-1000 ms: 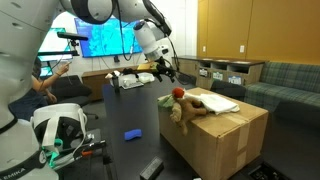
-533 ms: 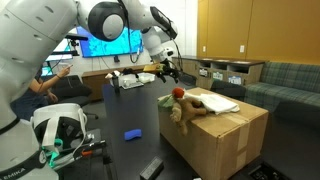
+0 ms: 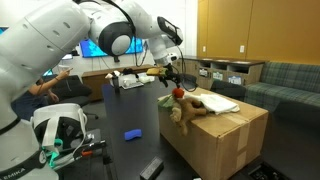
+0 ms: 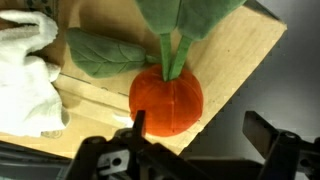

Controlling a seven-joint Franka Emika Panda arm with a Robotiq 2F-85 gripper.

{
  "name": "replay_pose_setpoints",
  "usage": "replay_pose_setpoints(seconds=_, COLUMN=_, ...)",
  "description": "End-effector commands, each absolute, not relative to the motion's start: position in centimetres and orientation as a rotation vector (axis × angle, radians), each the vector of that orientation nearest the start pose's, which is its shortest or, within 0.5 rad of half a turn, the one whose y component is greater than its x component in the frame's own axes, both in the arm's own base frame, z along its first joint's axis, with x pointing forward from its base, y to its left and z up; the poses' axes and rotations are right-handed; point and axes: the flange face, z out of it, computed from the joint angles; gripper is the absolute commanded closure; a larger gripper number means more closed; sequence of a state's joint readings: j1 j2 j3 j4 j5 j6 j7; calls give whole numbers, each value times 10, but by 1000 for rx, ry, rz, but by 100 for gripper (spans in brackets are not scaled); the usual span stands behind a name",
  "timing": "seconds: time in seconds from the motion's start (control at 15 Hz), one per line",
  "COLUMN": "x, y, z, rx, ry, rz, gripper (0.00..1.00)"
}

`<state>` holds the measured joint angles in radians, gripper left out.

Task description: Swap the things on the box with the things on the table

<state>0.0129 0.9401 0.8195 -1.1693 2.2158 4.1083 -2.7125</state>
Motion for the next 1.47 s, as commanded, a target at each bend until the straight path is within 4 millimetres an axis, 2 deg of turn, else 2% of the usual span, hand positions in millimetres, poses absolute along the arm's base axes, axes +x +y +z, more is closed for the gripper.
replay_pose_setpoints(seconds=0.0, x=596, y=243, z=302, rx=-3006, ry=-737, rz=-577, gripper=0)
replay_pose_setpoints(seconds=0.4, x=603, y=245, z=288, rx=-2989, ry=-742, rz=-574, gripper=0)
replay_pose_setpoints(seconds=0.93, x=616, y=230, z=267, rx=-3042, ry=-713, rz=-565, gripper=1)
replay_pose_setpoints(seconds=1.0, x=619, y=226, z=266, rx=-3052, ry=-704, rz=-574, gripper=26)
replay_pose_setpoints(seconds=1.07, x=621, y=224, z=266, rx=-3053, ry=-690, rz=-578, gripper=26)
replay_pose_setpoints(seconds=1.13, x=623, y=221, z=267, rx=-3054, ry=-673, rz=-588, gripper=30)
replay_pose_setpoints(seconds=1.4, x=629, y=216, z=279, rx=-3056, ry=-636, rz=-624, gripper=63)
